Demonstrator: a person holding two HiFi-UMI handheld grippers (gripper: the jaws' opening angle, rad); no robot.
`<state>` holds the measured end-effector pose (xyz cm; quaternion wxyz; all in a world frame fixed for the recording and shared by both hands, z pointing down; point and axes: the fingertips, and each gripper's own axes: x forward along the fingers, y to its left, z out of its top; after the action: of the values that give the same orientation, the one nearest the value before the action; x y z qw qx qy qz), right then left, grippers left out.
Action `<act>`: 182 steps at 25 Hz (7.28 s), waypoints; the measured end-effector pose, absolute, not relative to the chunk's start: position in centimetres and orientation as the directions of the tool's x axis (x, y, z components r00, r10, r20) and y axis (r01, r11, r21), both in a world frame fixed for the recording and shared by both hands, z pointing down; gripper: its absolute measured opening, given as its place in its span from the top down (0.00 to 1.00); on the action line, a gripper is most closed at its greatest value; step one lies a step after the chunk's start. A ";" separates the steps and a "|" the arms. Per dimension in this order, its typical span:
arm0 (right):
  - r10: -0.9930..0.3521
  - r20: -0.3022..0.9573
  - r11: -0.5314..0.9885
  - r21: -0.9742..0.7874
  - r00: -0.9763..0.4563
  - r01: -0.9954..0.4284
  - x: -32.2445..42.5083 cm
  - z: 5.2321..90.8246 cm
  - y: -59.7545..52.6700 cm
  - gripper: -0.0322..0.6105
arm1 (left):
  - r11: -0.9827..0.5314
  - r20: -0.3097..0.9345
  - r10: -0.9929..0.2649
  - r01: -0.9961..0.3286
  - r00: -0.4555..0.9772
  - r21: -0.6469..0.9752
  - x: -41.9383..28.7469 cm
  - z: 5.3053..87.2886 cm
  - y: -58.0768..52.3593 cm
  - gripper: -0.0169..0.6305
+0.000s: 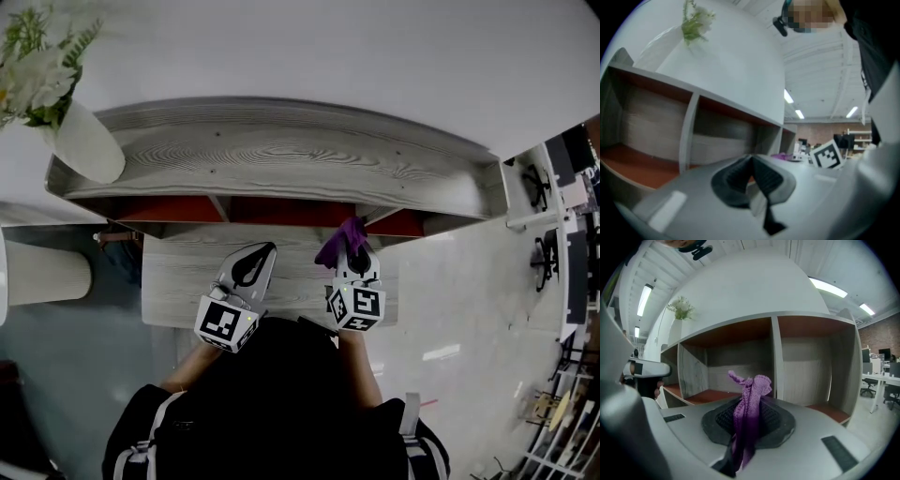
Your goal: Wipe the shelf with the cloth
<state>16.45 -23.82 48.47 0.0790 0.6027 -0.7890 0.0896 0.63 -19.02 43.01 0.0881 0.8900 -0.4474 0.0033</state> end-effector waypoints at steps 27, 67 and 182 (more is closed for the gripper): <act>-0.873 0.439 0.284 0.098 -0.215 -0.954 15.4 52.3 -29.4 0.87 | -0.562 0.116 -0.803 -0.808 0.584 0.179 0.7 44.9 -22.3 0.97; -0.776 0.515 0.498 0.148 -0.363 -0.855 1.1 52.6 -28.9 0.87 | -0.414 0.093 -0.896 -0.893 0.434 0.174 -10.7 44.4 -18.7 0.97; -0.816 0.575 0.329 0.366 -0.066 -0.871 9.0 52.9 -35.9 0.87 | -0.602 0.053 -0.784 -0.779 0.618 0.175 -2.1 42.7 -18.8 0.97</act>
<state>9.01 -35.89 52.89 0.3642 0.5782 -0.7291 0.0379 -2.05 -18.84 42.71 0.0907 0.8949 -0.4367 -0.0144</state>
